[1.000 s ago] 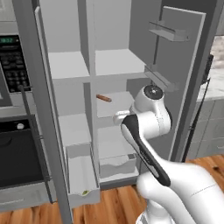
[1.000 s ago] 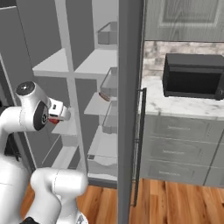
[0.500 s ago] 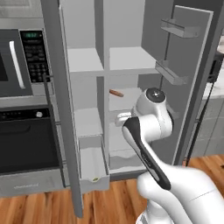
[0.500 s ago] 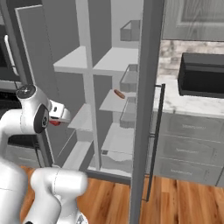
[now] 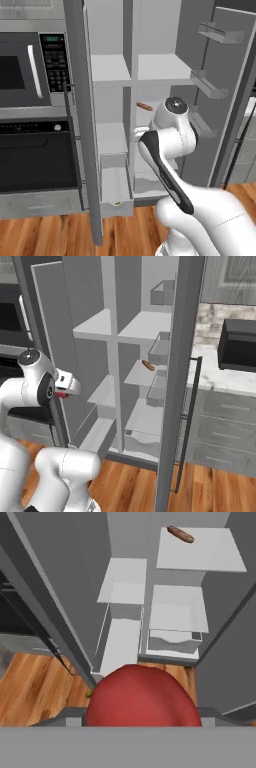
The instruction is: Take the bell pepper and broccoli from the fridge shelf and place them in the freezer drawer to begin freezing them.
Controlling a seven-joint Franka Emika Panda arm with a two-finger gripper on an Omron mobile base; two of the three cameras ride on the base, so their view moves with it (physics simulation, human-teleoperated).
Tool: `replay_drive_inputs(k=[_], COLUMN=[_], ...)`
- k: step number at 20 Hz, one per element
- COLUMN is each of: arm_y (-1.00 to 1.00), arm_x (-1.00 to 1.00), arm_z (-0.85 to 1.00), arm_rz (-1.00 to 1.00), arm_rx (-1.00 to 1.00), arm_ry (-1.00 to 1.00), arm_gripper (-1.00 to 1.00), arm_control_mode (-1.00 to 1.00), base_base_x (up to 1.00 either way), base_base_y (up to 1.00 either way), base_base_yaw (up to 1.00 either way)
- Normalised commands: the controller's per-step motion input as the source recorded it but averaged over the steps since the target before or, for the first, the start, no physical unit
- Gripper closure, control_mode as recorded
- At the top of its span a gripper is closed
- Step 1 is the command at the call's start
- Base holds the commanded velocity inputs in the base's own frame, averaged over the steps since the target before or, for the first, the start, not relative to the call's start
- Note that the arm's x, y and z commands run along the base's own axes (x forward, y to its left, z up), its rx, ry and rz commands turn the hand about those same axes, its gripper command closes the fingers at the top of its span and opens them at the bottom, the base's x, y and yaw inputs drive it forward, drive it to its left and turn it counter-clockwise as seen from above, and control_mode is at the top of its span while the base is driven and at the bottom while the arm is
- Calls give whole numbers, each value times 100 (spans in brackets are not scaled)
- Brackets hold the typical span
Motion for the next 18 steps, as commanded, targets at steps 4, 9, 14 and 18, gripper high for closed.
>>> replay_drive_inputs(k=[4, 9, 14, 18], arm_y=[-11, -6, 0, 6], arm_x=[90, 93, 41, 37], arm_z=[-69, -98, -83, -78], arm_rz=[7, 19, 23, 16], arm_rx=[-1, 0, -4, -6], arm_ry=[2, 17, 20, 20], arm_gripper=[100, 100, 100, 100], arm_control_mode=[-100, -100, -100, -100], base_base_x=[0, 0, 0, 0], base_base_y=[0, 0, 0, 0], base_base_yaw=[0, 0, 0, 0])
